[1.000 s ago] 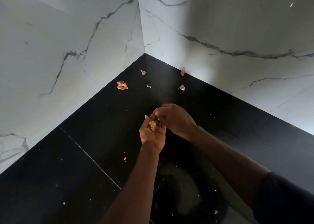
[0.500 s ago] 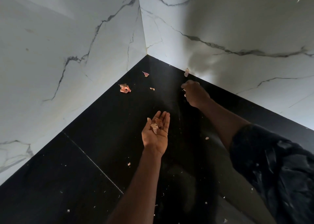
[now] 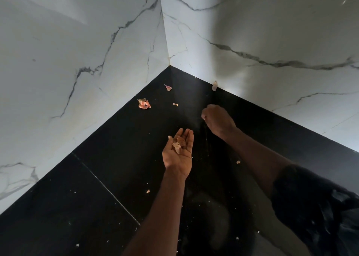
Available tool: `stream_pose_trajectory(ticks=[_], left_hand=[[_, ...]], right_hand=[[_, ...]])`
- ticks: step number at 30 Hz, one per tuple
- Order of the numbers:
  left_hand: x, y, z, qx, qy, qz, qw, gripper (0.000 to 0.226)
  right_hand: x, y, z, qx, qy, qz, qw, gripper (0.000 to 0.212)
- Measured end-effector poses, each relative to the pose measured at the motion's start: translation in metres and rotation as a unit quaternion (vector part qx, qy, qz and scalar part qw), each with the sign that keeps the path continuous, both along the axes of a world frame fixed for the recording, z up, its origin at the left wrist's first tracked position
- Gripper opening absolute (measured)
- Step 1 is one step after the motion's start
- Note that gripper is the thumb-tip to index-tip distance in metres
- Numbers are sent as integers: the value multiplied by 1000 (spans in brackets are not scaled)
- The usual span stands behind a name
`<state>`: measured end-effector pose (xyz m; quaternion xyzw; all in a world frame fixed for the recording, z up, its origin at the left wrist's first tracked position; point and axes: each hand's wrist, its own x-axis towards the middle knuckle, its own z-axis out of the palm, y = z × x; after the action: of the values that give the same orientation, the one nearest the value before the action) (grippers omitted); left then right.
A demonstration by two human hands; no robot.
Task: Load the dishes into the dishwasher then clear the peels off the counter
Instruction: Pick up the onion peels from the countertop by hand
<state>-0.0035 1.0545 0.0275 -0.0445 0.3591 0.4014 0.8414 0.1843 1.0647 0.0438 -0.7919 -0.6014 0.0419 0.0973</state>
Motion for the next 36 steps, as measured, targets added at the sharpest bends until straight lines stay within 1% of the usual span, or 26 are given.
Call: stream_pose_trajectory(ticks=[2, 4, 9, 11, 13, 15, 17, 18, 20, 23, 25, 28, 31, 32, 36], left_hand=[[2, 4, -1, 4, 5, 8, 1000, 48], [5, 9, -1, 10, 7, 10, 1000, 48], [13, 18, -5, 21, 19, -2, 1000, 47], [16, 20, -5, 16, 13, 0, 1000, 44], [19, 22, -4, 6, 0, 5, 1000, 42], [20, 22, -3, 0, -12, 3, 1000, 46], [19, 21, -2, -5, -16, 0, 1000, 47], [19, 21, -2, -8, -19, 0, 1000, 47], [17, 21, -1, -13, -29, 2, 1000, 46], [13, 21, 0, -17, -36, 3, 999, 46], [11, 22, 0, -13, -33, -1, 999, 46], [8, 23, 1, -9, -26, -3, 1000, 46], [5, 22, 1, -11, -22, 0, 1000, 46], [5, 20, 2, -10, -21, -4, 1000, 45], [6, 13, 6, -10, -22, -8, 1000, 45]], right_hand=[[-16, 2, 8, 35, 54, 16, 998, 11], [-34, 0, 20, 43, 98, 47, 993, 15], [-56, -9, 32, -10, 97, 119, 988, 17], [-51, -7, 32, -4, 118, 121, 986, 19], [-37, 4, 30, 28, 155, 108, 982, 23], [-12, 24, 25, 63, 132, 75, 986, 25], [20, 48, 19, 66, 65, 19, 995, 20], [35, 58, 14, 47, 34, -6, 998, 21], [59, 71, 3, -18, -14, -28, 999, 31], [78, 76, -19, -109, -67, -21, 992, 41], [83, 73, -32, -112, -77, -23, 990, 41], [81, 61, -36, -81, -77, -25, 993, 31], [78, 48, -29, -48, -59, -17, 997, 23], [79, 46, -28, -40, -52, -17, 998, 26], [86, 53, -25, -52, -47, -21, 997, 57]])
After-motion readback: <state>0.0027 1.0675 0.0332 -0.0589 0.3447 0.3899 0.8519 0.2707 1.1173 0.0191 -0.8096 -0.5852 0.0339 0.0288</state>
